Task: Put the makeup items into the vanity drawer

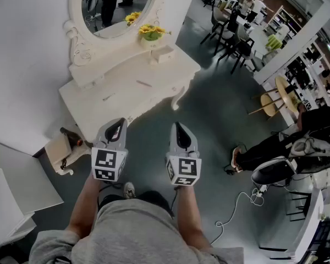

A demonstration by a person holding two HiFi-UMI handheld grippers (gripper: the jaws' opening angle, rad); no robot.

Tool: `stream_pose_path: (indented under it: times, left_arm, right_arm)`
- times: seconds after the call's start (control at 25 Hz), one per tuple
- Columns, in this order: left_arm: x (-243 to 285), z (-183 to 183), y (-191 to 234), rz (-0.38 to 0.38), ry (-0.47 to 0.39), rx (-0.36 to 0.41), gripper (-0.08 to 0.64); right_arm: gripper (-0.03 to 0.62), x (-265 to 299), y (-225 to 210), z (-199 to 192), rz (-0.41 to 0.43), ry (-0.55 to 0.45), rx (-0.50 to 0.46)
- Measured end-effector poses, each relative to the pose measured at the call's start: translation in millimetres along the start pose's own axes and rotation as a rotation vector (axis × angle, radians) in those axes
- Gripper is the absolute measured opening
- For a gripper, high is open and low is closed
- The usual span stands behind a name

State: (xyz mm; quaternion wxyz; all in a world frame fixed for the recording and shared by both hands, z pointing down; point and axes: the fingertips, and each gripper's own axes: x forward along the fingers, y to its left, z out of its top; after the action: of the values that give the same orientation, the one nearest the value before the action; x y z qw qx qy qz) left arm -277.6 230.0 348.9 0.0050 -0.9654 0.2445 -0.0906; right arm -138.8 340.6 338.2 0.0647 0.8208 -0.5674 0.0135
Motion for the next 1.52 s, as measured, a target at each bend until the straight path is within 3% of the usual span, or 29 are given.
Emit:
stream_pose_path:
  times: [0.2, 0.48, 0.8, 1.16, 1.52]
  left_arm:
    - [7, -3, -4, -0.008, 0.013, -0.002, 0.011]
    - [31, -2, -17, -0.028, 0.026, 0.001, 0.011]
    - [92, -3, -25, -0.006, 0.053, -0.003, 0.011]
    - [191, -2, 3, 0.094, 0.113, -0.026, 0.011]
    - [240, -41, 34, 0.268, 0.191, -0.118, 0.011]
  right_arm:
    - [0.005, 1, -9, -5, 0.001, 0.01, 0.043]
    - [0.005, 5, -31, -14, -0.021, 0.042, 0.03]
    - [0.005, 52, -74, -27, 0.013, 0.056, 0.042]
    - [0.005, 167, -113, -35, 0.134, 0.082, 0.049]
    - [0.005, 262, -108, -75, 0.378, 0.165, 0.002]
